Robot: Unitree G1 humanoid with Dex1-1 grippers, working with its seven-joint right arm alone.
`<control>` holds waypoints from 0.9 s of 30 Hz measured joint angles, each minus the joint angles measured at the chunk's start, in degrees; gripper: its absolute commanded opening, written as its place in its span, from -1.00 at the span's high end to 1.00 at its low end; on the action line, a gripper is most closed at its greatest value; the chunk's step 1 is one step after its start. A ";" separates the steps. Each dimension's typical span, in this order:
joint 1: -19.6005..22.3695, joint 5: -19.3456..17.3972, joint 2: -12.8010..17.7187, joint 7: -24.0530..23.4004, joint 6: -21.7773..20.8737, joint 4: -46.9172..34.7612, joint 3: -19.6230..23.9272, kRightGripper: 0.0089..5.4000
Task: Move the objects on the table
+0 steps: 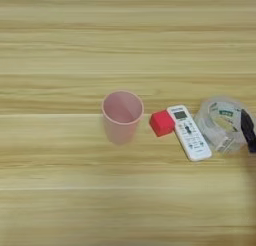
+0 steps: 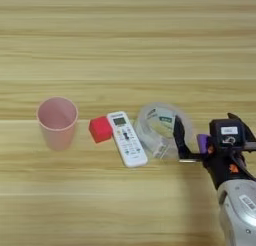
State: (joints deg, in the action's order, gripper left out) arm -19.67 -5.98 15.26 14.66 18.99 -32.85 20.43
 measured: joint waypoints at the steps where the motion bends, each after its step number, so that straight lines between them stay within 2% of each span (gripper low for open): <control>1: -0.02 0.15 -0.17 0.60 -0.79 -0.85 -1.76 -0.99; 9: -0.63 4.50 -1.85 1.75 -5.22 -1.04 -13.34 -0.99; 13: -1.69 6.71 -2.21 1.81 -6.81 -0.67 -17.10 -0.99; 15: -2.62 6.98 -2.31 1.82 -7.03 -1.07 -17.71 -0.99; 17: -6.36 7.37 -2.53 1.93 -7.12 -3.72 -19.04 -0.99; 19: -7.94 7.71 -2.55 1.95 -7.17 -4.16 -19.69 -0.99; 27: -5.55 9.20 -2.18 2.12 -8.50 -0.44 -21.37 -0.99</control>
State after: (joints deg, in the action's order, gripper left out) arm -25.22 3.22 13.07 16.78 10.49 -33.29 -0.94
